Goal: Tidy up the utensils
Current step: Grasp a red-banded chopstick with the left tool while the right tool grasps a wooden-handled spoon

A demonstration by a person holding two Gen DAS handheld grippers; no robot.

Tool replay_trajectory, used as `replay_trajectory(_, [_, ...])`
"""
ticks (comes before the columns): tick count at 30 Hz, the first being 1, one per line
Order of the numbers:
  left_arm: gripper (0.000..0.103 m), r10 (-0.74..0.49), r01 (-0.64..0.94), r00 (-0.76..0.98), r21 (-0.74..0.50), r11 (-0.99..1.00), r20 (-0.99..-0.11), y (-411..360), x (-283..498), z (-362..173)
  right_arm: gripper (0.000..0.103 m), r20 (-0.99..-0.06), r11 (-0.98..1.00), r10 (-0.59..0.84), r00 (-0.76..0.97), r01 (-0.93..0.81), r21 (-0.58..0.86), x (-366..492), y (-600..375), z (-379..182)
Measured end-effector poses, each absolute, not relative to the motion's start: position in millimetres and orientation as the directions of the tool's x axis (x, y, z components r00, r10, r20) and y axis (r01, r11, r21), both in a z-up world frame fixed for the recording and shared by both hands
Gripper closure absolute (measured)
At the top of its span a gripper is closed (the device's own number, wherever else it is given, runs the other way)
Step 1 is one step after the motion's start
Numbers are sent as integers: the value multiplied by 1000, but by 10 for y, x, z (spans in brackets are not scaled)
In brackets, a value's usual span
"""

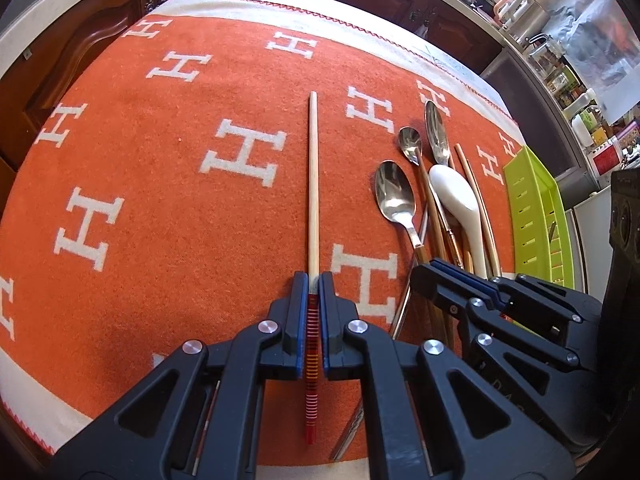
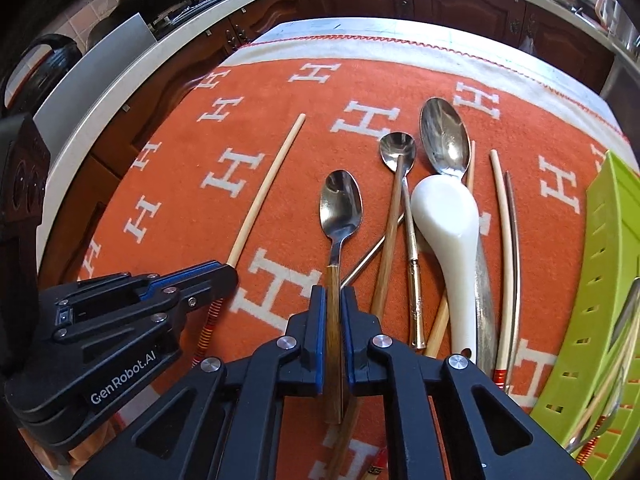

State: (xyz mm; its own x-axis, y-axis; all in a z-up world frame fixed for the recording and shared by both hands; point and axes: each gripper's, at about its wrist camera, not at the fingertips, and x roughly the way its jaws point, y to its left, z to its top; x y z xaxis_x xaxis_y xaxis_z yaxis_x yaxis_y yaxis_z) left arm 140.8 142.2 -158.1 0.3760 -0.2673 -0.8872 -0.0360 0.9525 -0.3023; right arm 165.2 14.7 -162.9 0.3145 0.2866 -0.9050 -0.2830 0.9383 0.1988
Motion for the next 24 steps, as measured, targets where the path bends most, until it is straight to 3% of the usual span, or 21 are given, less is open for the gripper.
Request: replay_trajectory(24, [100,-310,78,444,-308,948,-841,1004,1159,-924,96,-798,932,362,482,-201,302,1169,-568,-740])
